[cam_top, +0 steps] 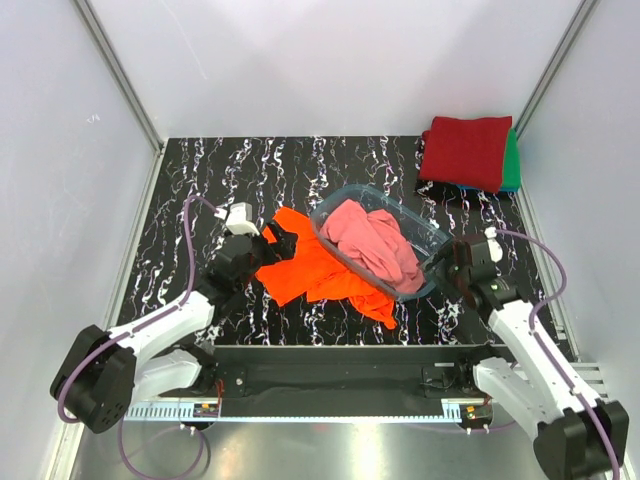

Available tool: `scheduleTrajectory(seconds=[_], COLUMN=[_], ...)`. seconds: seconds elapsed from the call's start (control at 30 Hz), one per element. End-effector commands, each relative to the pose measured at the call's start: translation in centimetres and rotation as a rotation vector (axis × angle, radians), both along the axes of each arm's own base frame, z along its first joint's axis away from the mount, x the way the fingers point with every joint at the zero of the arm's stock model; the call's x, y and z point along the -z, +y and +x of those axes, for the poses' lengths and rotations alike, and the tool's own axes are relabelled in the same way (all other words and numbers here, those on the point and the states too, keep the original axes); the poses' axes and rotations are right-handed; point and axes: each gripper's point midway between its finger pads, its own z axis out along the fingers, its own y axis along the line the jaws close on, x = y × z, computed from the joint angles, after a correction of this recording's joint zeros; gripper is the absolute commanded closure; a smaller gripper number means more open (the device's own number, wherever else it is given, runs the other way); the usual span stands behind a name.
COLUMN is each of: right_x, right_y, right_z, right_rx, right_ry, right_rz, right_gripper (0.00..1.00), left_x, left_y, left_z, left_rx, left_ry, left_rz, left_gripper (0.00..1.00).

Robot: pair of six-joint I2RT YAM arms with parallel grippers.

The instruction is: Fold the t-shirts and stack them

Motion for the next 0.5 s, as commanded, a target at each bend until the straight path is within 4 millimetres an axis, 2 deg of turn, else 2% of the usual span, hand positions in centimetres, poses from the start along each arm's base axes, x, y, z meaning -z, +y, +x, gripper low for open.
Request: scheduleTrajectory(seconds=[0.0,0.1,0.13,0.17,0.2,0.23,0.27,0.3,0.33,0.37,0.4,0.47], right_x=[-2.7,-4.5,-4.4,-5.8,-4.9,-5.1,-6.4,-6.3,-5.1,-6.0,-5.3,-6.3], right_y=[1.4,0.5,0.6,0.8,0.7,0.7,1.2,1.2,1.4,1.6,1.4,1.0], right_z=[0.1,0.1,0.5,1.4,2.2,2.8,4.1,4.8,5.7,6.8,7.6,8.6], right_rx=[-0.040,-0.071,-0.100,-0.124,-0.169,-0.192,-0.223,-0.270,-0.295,-0.308,-0.323,-0.307], right_ry=[-0.077,-0.088,-0.072,-0.097,-0.050,-0.036,-0.056,-0.045,0.002,-0.015,0.011,-0.010], right_rz=[0.076,-0.050,-0.089,-0.114,-0.187,-0.217,-0.233,-0.280,-0.308,-0.323,-0.365,-0.398], right_gripper=[0.22,0.15,0.14,0.12,0.11,0.10,0.10,0.09,0.09,0.09,0.09,0.09], left_x=[-1.6,-1.6,-1.6,-1.6,-1.6,-1.5,-1.7,-1.5,-1.6,-1.5,-1.5,-1.5], left_y=[0.3,0.3,0.4,0.3,0.3,0.3,0.3,0.4,0.4,0.4,0.4,0.4], left_z=[0.6,0.5,0.5,0.5,0.5,0.6,0.6,0.6,0.6,0.6,0.6,0.6], left_rx=[-0.027,-0.027,-0.029,-0.027,-0.027,-0.029,-0.027,-0.030,-0.031,-0.032,-0.034,-0.034], left_ry=[-0.054,-0.056,-0.056,-0.055,-0.055,-0.051,-0.052,-0.050,-0.050,-0.050,-0.050,-0.048], left_rz=[-0.039,-0.038,-0.039,-0.038,-0.038,-0.035,-0.037,-0.035,-0.037,-0.034,-0.035,-0.036], left_gripper=[0.01,0.01,0.01,0.01,0.01,0.01,0.01,0.01,0.01,0.01,0.01,0.01])
